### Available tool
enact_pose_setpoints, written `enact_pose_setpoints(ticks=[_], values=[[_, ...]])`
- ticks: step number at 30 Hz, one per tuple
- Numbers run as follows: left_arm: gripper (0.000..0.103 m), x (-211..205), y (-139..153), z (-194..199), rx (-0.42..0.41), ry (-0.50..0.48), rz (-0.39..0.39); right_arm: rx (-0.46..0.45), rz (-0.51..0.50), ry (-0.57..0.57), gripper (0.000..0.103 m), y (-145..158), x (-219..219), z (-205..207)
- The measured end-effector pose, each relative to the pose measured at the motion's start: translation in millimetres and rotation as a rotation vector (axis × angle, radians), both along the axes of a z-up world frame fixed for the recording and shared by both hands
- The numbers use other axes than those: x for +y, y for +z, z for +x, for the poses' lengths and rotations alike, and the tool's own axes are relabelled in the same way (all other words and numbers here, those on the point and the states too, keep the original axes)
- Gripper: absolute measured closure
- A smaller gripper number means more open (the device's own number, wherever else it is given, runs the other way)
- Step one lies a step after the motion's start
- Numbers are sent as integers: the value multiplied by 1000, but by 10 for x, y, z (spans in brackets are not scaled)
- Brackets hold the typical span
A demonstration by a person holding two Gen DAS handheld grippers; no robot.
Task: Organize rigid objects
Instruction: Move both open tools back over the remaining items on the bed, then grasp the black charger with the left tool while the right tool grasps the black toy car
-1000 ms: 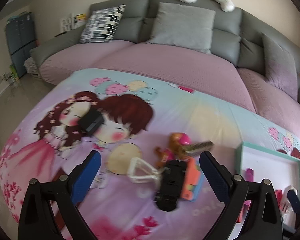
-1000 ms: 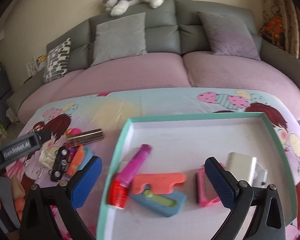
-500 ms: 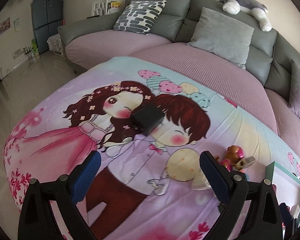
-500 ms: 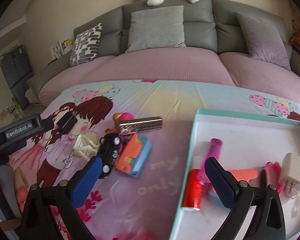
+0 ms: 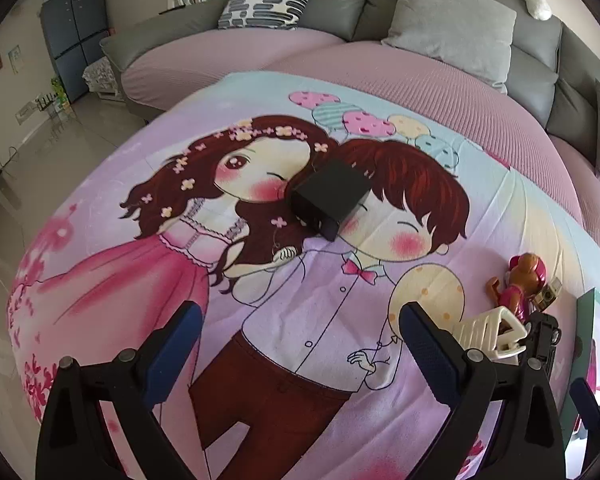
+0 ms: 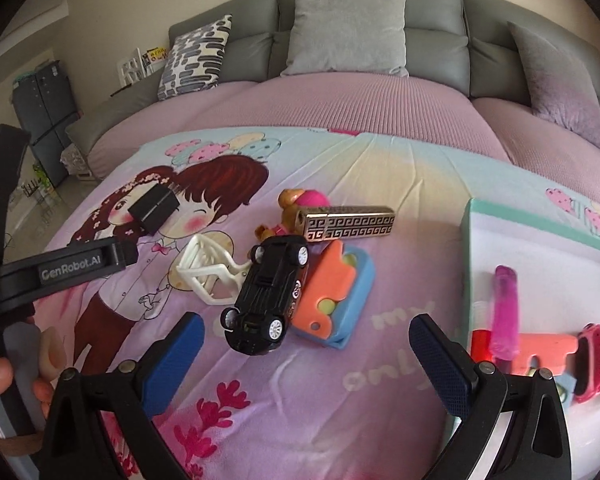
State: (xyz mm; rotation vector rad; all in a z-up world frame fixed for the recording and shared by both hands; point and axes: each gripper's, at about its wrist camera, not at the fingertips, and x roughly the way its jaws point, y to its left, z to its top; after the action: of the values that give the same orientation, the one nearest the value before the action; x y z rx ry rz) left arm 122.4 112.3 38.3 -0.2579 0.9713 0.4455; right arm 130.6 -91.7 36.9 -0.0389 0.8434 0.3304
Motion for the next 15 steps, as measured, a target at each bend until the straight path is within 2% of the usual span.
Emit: enact_pose_setpoints(ticks=[1,4,7,10,12,15], values=[[4,10,-18,5,6,1,-6,-3,-10,-3,0,-3,27,14],[4,47,-76,21,25,7,-14,-19,-32,-14,11,11,111,82],[4,77,-99,38,29,8,-24,-30,-73,-5,15,-5,212,119],[4,100,-117,77,28,5,-32,-25,-106,1,26,-57,282,133],[4,102,-138,117,40,-1,-32,-29,-123,4,29,-74,294,133],[4,123,-132,214,35,-25,-35,-33,-114,6,35,-64,264,144]])
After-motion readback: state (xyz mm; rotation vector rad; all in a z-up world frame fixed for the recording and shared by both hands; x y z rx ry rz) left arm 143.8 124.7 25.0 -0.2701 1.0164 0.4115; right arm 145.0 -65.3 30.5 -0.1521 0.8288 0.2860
